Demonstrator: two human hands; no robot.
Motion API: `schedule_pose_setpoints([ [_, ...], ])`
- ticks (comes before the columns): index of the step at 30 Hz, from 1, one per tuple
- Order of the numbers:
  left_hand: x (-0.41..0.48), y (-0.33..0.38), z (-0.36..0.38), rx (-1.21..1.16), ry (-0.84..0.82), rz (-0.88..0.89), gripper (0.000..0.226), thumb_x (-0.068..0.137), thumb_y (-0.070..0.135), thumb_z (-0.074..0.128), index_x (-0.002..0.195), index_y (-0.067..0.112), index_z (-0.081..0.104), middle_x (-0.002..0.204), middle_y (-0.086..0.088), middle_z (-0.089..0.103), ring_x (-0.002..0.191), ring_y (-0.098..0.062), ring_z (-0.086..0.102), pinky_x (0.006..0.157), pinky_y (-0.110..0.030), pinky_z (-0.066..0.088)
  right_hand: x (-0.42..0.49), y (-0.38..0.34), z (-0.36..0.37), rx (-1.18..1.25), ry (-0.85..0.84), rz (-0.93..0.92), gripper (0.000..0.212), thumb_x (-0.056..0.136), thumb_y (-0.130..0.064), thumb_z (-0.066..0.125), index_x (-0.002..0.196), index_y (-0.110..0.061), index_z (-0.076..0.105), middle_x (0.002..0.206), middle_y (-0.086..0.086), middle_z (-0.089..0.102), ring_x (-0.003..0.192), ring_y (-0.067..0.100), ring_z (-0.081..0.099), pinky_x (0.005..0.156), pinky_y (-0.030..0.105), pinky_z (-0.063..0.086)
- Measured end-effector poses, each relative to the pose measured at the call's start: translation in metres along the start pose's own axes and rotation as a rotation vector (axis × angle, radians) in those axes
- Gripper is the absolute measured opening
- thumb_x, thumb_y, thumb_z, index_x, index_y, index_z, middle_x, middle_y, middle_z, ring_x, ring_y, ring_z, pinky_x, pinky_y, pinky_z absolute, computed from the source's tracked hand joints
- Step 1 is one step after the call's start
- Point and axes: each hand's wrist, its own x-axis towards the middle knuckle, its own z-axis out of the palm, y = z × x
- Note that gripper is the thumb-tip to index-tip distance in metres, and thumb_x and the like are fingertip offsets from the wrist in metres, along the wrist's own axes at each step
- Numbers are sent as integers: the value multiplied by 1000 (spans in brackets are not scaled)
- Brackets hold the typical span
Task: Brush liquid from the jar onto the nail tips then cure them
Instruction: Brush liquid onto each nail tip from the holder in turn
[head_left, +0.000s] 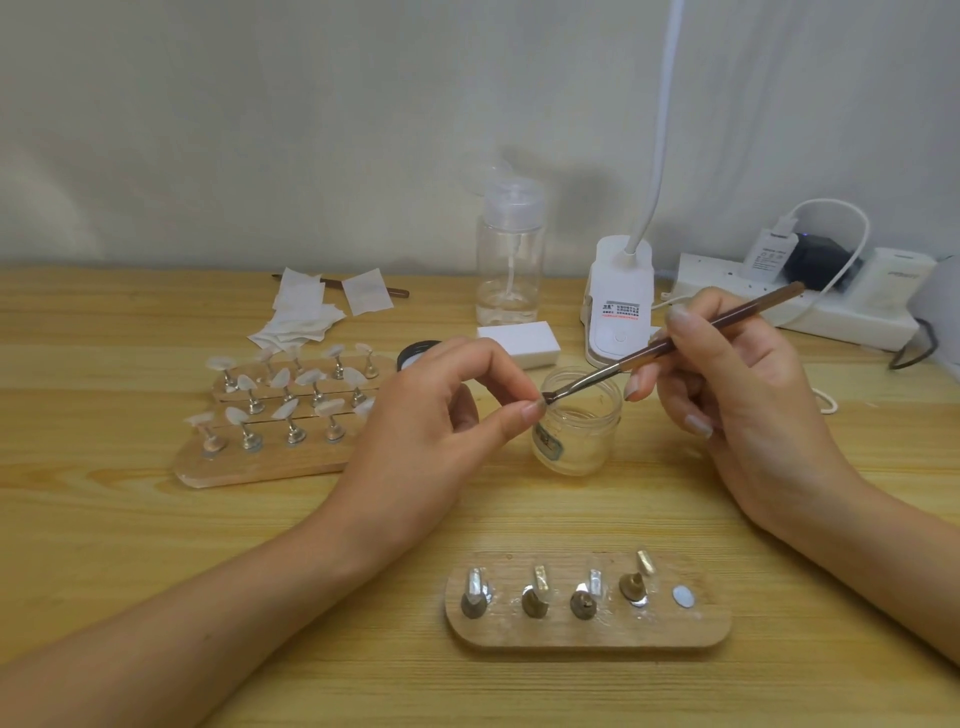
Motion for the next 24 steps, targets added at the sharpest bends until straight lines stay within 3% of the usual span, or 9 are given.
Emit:
schedule_pose_setpoints([
  [4, 0, 0, 0, -8, -8, -8, 10, 87, 24, 73, 81, 28, 67, 84, 21, 64, 55, -12, 48, 55, -11, 39, 2, 1, -2, -20, 81, 31, 21, 84, -35, 59, 78, -18, 49, 63, 9, 67, 38, 10, 30, 39, 14, 30],
  [7, 0, 1, 0, 9, -5, -2, 11, 87, 24, 73, 81, 30, 67, 83, 23, 64, 55, -7, 48, 57, -11, 40, 2, 1, -2, 12, 16, 1, 20, 89, -37, 60, 73, -25, 55, 66, 6, 68, 39, 9, 33, 40, 16, 27],
  [9, 0, 0, 0, 18, -1, -2, 13, 87, 23, 73, 80, 31, 66, 81, 24, 63, 54, -6, 47, 57, -10, 39, 1, 1, 0, -5, -8, 12, 23, 89, -38, 60, 76, -21, 52, 66, 6, 69, 39, 10, 34, 40, 17, 26],
  [14, 0, -1, 0, 10, -2, -9, 12, 87, 24, 74, 80, 31, 66, 80, 23, 62, 53, -7, 46, 55, -11, 39, 3, 2, -1, -21, 103, 69, 21, 84, -37, 58, 78, -20, 48, 62, 6, 67, 40, 9, 33, 39, 17, 24],
  [19, 1, -1, 1, 17, 8, -6, 15, 87, 24, 74, 79, 34, 66, 79, 25, 62, 54, -6, 46, 57, -11, 40, 2, 2, 1, -23, 22, 55, 24, 87, -39, 60, 76, -20, 49, 66, 5, 68, 40, 9, 33, 43, 26, 18],
  [24, 0, -1, 1, 18, 3, -4, 13, 87, 25, 74, 79, 33, 66, 82, 24, 63, 54, -6, 45, 58, -11, 41, 3, 3, -1, -1, 74, 73, 17, 86, -35, 57, 74, -24, 53, 64, 5, 67, 39, 7, 32, 40, 18, 22],
])
